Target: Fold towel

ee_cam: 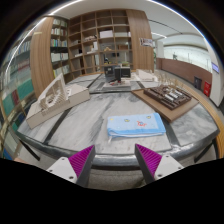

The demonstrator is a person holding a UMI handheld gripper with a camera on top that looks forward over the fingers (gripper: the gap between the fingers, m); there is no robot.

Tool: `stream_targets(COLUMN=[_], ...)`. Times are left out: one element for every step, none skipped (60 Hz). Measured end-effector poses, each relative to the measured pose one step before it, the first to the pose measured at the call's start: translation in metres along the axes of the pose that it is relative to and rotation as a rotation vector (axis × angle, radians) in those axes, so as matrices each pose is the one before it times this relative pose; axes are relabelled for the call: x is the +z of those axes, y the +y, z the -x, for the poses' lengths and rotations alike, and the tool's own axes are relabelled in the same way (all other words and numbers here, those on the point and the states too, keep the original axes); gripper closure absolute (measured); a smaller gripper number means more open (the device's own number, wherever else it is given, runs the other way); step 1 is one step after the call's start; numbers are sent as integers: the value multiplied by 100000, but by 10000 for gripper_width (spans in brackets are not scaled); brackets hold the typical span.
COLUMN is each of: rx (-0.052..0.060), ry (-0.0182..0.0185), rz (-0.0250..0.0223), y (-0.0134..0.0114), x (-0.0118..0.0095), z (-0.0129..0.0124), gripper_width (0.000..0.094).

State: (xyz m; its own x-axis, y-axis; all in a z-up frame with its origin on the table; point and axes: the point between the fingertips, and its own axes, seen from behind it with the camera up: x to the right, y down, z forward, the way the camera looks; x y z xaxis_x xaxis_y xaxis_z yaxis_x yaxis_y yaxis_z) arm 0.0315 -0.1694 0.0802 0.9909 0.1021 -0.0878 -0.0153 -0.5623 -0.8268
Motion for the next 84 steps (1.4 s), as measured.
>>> stream_targets(rx=[-1661,-1823,-1863,-1715,-1553,-1126,-1007,-805,-894,-627,-587,-603,-649,-623,-534,-643,-696,-815,-1110,-1153,-1217,-1186,-1134,-969,-865,-730,-414,-264,-247,-58,835,-699,-275,239,107,248,17,-744,-758,-423,-809,-1109,-1230,-954,-607,-383,-210,253,801,1381,1966,2377,2408,2306,1888,1808,1769,1792,1620,1594,1671,1830,1889,1542,1523,1195,943,310,-48,-96,-265,-44,62,54,-77,-327,-490,-598,-541,-387,-250,-82,-31,-95], ry=[1054,697,491,350,650,-332,185,174,543,-99,-235,-326,113,-266,-534,-69,146,308,482,189,160,215,274,63,109,71,-362,-666,-897,-2129,-43,1278,-440,-182,-53,-99,1019,2186,994,-154,398,365,508,493,443,226,-74,-470,-200,-717,-930,-971,-933,-520,-197,-215,-11,222,522,572,514,427,388,1130,788,728,336,717,927,1030,1889,1733,1602,1355,1033,1389,1244,1430,1259,952,698,527,467,419], rz=[199,102,-124,-313,-294,-737,-505,-285,24,-123,-179,-228,-116,-40,43,339,474,544,617,360,220,109,387,711,1124,1529,1616,1702,1906,-383,-3714,971,-792,-961,81,-307,-415,-126,-490,-646,-132,185,-96,57,-225,-206,-148,-38,-180,-129,-488,-703,-569,-683,-871,-1181,-1204,-1248,-1224,-1219,-1105,-756,-371,-28,-22,19,-226,-89,147,643,972,1157,1202,1141,1044,1123,1305,1402,1609,1238,749,439,540,488], y=[-316,-431,-475,-521,-546,-480,-496,-415,-444,-322,-322,-281,-391,-105,24,21,68,88,40,96,83,172,123,222,357,476,531,556,639,77,-616,192,76,-119,143,8,-26,38,-30,-120,38,81,-47,-19,-78,-23,-56,-161,-19,-132,-285,-398,-546,-489,-564,-587,-684,-740,-682,-658,-615,-474,-449,-317,-208,-163,-92,-75,77,247,313,443,493,505,544,549,766,586,586,516,424,334,305,191], x=[443,722,732,717,290,1046,781,798,549,826,825,842,886,783,775,801,803,760,743,685,659,774,477,384,485,538,452,436,422,48,188,162,16,-53,-34,-15,45,62,34,104,19,-18,7,8,-4,-17,-17,-123,-155,-164,-187,-260,-264,-357,-284,-458,-432,-407,-407,-341,-323,-306,-225,-260,-174,-125,-12,52,138,46,477,332,360,414,291,423,470,353,368,304,276,226,284,425], z=[-75,-248,-168,-116,304,-376,-51,-34,339,86,179,205,550,11,-19,170,105,81,294,116,112,115,33,21,72,123,205,249,289,440,-111,-136,30,129,-32,19,-251,-525,-41,64,21,30,-3,-4,6,61,42,-177,185,37,46,-12,-277,-248,-137,-462,-585,-646,-733,-749,-792,-744,-802,-668,-844,-813,-980,-826,-861,-1225,-724,-886,-851,-784,-950,-729,-1091,-436,-482,-382,-299,-208,-347,-213], gripper_width=[121,126,132,134,134,134,134,134,136,133,135,138,147,158,177,204,181,262,283,302,318,338,361,392,424,453,478,499,515,465,596,608,688,718,752,737,851,900,900,902,910,923,928,928,928,928,928,928,928,928,928,928,929,929,928,928,929,929,929,929,928,929,928,928,927,927,926,925,926,926,926,925,925,925,925,924,923,923,922,920,916,909,905,904])
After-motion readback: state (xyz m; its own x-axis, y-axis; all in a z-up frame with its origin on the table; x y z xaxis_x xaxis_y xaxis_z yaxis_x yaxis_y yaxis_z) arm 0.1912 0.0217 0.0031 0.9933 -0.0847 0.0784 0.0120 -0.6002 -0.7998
